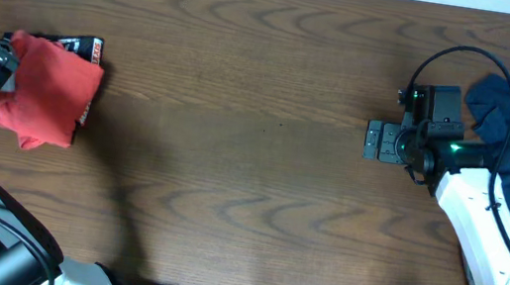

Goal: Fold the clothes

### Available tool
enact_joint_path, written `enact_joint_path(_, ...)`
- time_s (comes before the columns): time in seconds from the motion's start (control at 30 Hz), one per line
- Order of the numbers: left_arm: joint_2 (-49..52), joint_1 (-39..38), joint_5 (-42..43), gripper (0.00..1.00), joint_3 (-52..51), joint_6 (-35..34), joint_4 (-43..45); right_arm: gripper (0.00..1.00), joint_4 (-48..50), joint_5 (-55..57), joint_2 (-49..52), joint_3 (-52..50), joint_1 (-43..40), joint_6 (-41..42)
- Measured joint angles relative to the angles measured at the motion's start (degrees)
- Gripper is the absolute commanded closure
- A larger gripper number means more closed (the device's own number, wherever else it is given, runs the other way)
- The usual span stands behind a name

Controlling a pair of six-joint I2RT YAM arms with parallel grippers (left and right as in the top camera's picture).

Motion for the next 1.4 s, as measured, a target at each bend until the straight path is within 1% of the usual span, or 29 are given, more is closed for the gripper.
enact_joint_path(0.37,0.0,-1.1,1.7,0.02,0.0,-0.6,-1.6,0.01,-0.2,0.0,0.0,0.0,0.0,0.0)
enact_joint_path(0.47,0.0,-3.8,2.8,0.02,0.0,-0.5,-2.7,0.01,-0.1,-0.4,0.0,0.0,0.0,0.0)
enact_joint_path(0.6,0.0,-11.2,3.0,0.02,0.2,0.8,-6.3,0.01,1.6,-3.1,0.0,0.0,0.0,0.0)
enact_joint_path(0.77,0.2,-26.2,-0.3,0.02,0.6,2.9,-15.3,0.01,3.7,-7.8,1.6,0.0,0.0,0.1)
enact_joint_path(0.83,0.7,-33.5,-1.6,0.02,0.9,3.7,-22.1,0.01,2.5,-9.2,2.7,0.0,0.0,0.3)
enact_joint_path(0.97,1.4,-42.9,-4.2,0.02,1.0,5.3,-37.5,0.01,-3.1,-12.9,3.7,0.0,-0.3,0.8)
enact_joint_path(1.1,1.4,-47.1,-6.5,0.02,1.0,5.9,-53.0,0.01,-12.0,-16.3,3.7,0.1,-2.3,2.1)
enact_joint_path(1.2,1.4,-48.0,-7.5,0.02,1.0,6.4,-61.2,0.01,-19.6,-17.4,3.2,0.0,-4.9,3.9)
enact_joint_path(1.3,0.6,-48.6,-7.9,0.02,0.5,7.8,-64.1,0.01,-24.0,-17.4,1.5,0.0,-6.4,4.8)
enact_joint_path(1.4,-4.1,-49.0,-8.3,0.02,-2.2,8.6,-62.4,0.01,-24.6,-15.7,-3.4,-0.4,-6.6,5.5)
